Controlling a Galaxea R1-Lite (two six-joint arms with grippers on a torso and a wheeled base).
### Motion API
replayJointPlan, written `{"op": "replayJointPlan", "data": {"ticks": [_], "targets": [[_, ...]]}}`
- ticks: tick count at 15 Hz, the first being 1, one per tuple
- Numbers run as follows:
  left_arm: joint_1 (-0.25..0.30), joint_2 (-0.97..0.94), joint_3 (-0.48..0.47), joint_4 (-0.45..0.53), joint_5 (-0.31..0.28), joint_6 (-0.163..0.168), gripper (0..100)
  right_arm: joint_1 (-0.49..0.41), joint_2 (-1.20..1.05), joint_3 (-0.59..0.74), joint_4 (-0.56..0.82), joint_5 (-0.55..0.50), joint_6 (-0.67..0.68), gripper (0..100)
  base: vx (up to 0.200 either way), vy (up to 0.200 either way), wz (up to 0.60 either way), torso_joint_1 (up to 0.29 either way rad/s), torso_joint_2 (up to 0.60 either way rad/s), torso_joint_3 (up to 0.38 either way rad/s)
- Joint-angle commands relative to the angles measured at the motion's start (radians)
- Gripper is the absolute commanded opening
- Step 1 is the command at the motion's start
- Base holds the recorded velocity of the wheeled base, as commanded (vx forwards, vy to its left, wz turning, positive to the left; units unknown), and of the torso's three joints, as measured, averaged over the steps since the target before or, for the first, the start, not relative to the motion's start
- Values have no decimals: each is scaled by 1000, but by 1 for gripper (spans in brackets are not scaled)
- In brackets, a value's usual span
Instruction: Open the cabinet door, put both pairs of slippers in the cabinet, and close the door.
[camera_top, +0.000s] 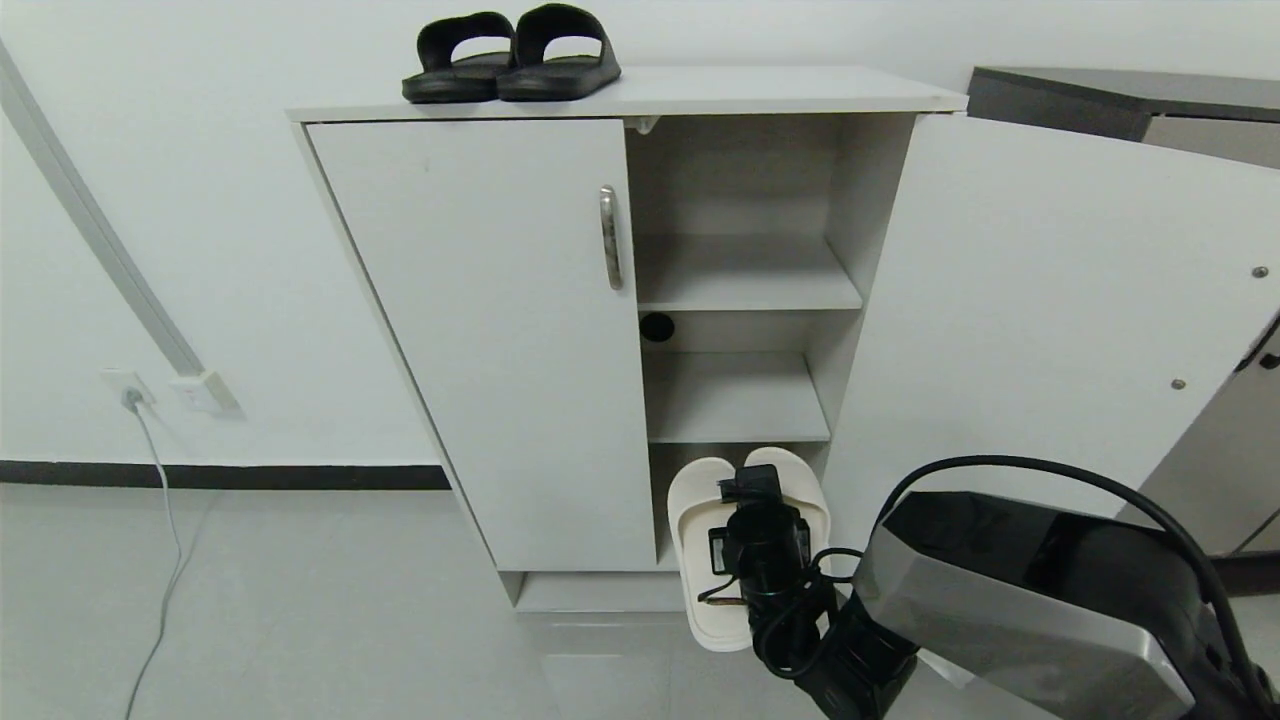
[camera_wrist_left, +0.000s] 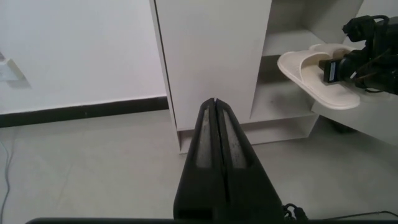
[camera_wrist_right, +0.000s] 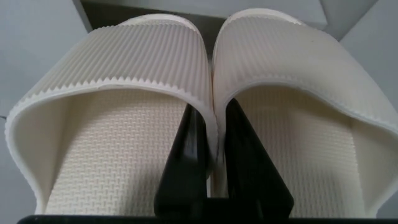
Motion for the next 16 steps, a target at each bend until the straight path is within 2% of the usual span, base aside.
{"op": "replayJointPlan", "data": {"ticks": [1,4,8,14,16], "targets": [[0,0,0,0,1,0,0,-2,14,-10,0,0,0,0,0,0,0,7,2,-198],[1,0,0,0,1,0,0,-4,43,-29,-53,-8,-3,0,0,0,0,5,-1,-128],[1,0,0,-2,1,0,0,-30,69,-25,-287,-9,-164,0,0,0,0,0,0,0],[1,0,0,0,1,-2,0,-34,83,-32,-309,-9,-177,0,0,0,0,0,0,0],[1,0,0,0,1,-3,0,-34,81,-33,-309,-9,-177,0,200,0,0,-2,5,5]]}}
